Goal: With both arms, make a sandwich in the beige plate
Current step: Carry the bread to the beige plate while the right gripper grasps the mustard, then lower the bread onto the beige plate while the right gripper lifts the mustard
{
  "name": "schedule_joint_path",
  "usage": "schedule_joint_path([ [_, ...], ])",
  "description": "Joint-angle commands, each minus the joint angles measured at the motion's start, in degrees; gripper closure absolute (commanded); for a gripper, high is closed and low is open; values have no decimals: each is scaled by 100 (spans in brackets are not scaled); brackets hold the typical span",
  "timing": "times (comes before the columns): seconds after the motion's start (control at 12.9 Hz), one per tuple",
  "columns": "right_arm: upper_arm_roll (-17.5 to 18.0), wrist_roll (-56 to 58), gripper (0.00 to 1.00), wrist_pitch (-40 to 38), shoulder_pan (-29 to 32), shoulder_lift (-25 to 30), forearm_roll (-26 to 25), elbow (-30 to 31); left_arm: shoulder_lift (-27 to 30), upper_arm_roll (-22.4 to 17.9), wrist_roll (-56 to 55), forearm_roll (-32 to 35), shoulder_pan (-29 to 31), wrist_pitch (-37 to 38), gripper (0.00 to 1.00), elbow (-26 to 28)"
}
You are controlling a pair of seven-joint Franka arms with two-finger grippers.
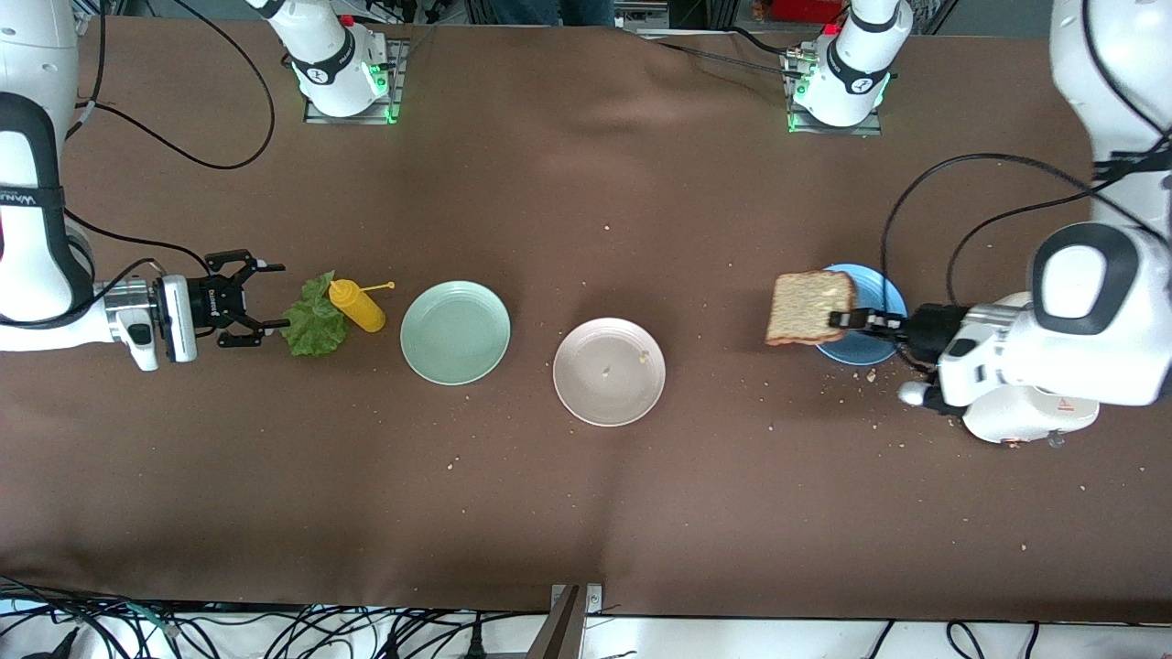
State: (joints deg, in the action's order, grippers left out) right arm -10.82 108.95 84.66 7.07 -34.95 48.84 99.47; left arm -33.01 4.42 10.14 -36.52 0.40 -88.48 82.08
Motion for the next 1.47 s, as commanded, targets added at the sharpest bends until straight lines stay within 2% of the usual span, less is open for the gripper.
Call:
schedule_joint_path([
  [0.0, 27, 1108, 1, -169, 66, -362, 371, -103, -424, -64, -713, -618, -591, -213, 100, -263],
  [0.16, 45, 1453, 1, -125, 40, -512, 573, -86, -487, -73, -1090, -978, -1093, -913, 100, -237],
  [0.39, 54, 1909, 1, -11, -118, -661, 951, -7, -776, -73, -1611, -1812, -1393, -1469, 100, -246],
  [0.62, 54, 2332, 1, 296, -267, -653, 1301, 327, -917, -73, -1612, -1981, -1657, -1995, 100, -237],
  [0.85, 54, 2482, 1, 385, -382, -662, 1539, 572, -1145, -73, -1620, -2507, -1973, -2725, 100, -228],
  [0.93, 54, 2665, 1, 402, -417, -662, 1697, 721, -1207, -73, -1612, -2605, -1982, -2771, 100, -237],
  [1.16, 54, 2852, 1, 420, -417, -671, 1751, 960, -1313, -73, -1568, -2606, -2000, -2798, 100, -237],
  [1.24, 54, 2852, 12, 411, -417, -671, 1751, 960, -1339, -73, -1559, -2606, -2000, -2806, 100, -237],
  [1.32, 54, 2852, 40, 403, -417, -671, 1743, 960, -1357, -73, -1611, -2606, -2000, -2946, 100, -237],
  [1.4, 62, 2860, 59, 402, -417, -679, 1742, 934, -1401, -73, -1603, -2606, -2009, -3130, 100, -228],
])
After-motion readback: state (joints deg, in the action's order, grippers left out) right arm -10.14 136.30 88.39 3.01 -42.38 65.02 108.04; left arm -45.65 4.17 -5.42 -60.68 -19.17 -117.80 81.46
